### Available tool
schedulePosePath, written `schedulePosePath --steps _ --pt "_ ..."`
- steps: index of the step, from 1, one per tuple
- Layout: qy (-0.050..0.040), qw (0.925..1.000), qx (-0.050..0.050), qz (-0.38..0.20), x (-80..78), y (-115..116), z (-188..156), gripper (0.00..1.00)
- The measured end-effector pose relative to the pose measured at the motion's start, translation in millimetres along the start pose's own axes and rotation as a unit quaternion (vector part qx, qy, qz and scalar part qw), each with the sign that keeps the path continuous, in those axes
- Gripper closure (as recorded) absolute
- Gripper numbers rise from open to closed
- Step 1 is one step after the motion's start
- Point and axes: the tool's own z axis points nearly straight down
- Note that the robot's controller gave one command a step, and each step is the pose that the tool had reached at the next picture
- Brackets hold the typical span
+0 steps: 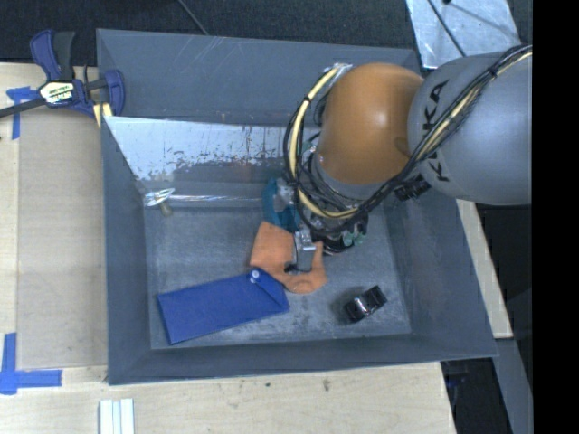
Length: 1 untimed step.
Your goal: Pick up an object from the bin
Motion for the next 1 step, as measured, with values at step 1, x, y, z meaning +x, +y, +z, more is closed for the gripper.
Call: schedulePosePath --steps 1 --pt "0.0001 0.9999 -0.001 -0.011 -2.1 3.2 14.5 0.00"
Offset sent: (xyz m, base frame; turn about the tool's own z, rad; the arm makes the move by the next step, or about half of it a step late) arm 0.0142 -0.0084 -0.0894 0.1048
